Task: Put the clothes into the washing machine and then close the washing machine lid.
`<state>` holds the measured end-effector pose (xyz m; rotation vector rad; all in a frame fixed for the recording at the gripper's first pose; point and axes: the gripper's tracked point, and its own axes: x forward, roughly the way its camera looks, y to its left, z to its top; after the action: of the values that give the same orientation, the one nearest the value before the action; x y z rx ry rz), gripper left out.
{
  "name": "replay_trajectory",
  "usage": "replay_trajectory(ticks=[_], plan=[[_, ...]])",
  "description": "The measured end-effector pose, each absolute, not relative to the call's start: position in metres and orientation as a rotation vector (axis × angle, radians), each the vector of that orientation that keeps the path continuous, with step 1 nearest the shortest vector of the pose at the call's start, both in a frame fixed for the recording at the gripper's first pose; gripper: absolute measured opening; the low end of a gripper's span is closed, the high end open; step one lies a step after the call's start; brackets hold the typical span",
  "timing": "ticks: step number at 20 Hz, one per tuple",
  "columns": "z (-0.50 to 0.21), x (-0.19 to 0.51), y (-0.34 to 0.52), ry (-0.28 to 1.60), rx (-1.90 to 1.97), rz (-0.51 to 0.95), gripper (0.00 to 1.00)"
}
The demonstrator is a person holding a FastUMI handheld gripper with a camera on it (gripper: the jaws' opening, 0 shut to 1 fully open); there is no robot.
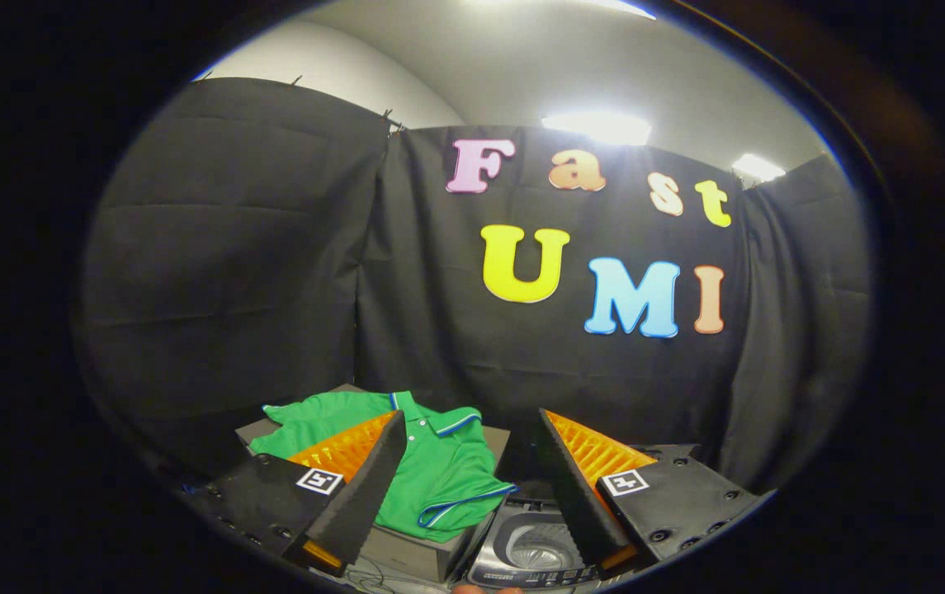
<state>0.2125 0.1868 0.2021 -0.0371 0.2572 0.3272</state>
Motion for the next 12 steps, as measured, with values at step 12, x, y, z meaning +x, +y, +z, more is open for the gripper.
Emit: replay_trajectory(ticks=[12], plan=[[0.15,0.314,0.257,0.528,-0.029,0.413,0.98]])
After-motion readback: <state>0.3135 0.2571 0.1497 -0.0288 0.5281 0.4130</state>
